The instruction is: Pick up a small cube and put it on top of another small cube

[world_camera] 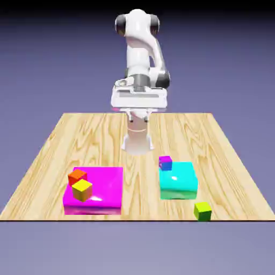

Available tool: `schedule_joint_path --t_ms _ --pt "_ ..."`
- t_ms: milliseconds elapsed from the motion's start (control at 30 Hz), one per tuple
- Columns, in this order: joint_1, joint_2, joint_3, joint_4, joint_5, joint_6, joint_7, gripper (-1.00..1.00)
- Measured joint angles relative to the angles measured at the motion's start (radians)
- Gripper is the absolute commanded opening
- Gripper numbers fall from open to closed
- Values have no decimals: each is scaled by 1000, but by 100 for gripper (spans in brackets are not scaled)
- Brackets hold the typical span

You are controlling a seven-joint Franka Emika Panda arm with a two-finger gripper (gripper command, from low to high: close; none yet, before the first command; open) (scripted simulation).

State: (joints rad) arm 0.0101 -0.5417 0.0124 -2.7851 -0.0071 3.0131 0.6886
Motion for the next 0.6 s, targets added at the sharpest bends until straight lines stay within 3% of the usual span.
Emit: schedule_joint_path --t_ms 600 --pt "-28 422 184 372 -106 -357 -783 0"
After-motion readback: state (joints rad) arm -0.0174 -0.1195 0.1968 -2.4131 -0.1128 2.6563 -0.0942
